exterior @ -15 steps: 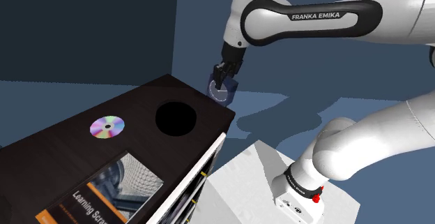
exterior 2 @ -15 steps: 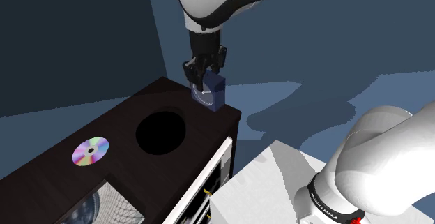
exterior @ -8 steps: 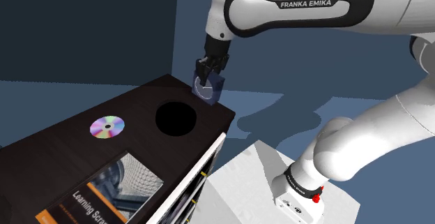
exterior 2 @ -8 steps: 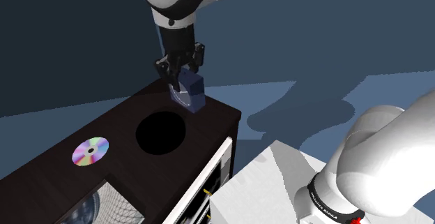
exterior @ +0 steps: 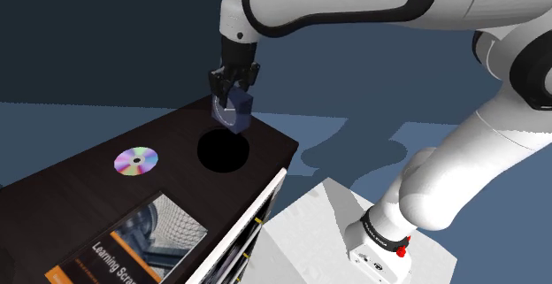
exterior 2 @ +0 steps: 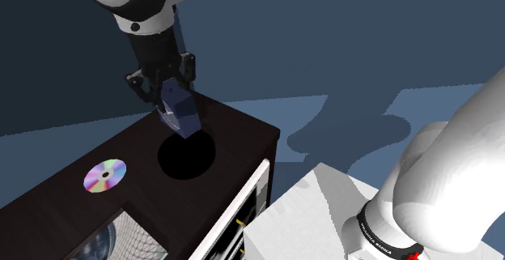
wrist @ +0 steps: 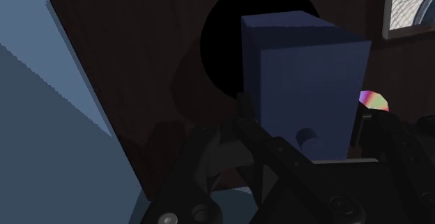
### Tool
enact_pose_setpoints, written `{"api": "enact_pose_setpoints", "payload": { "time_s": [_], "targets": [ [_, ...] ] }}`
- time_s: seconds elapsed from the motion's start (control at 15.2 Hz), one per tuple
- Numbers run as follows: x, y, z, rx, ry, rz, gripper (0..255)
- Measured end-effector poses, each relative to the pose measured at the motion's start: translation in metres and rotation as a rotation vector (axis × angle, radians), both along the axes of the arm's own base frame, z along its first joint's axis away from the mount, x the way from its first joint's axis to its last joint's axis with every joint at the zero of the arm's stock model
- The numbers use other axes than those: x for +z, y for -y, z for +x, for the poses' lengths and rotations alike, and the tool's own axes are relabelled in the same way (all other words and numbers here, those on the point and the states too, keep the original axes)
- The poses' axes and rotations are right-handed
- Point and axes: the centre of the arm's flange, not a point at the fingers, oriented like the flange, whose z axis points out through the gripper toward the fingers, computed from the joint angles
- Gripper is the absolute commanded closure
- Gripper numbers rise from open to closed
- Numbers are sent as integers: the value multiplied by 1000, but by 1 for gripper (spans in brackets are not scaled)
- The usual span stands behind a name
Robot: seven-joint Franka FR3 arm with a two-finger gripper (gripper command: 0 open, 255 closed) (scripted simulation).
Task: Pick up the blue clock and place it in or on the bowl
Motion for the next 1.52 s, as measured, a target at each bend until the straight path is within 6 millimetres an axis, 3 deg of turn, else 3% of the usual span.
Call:
{"api": "enact_pose_setpoints", "payload": {
  "time_s": [1.06,1.52],
  "targets": [
    [-83,-4,0,-1,-1,0,255],
    [-90,-5,0,-1,0,0,255]
  ]
}}
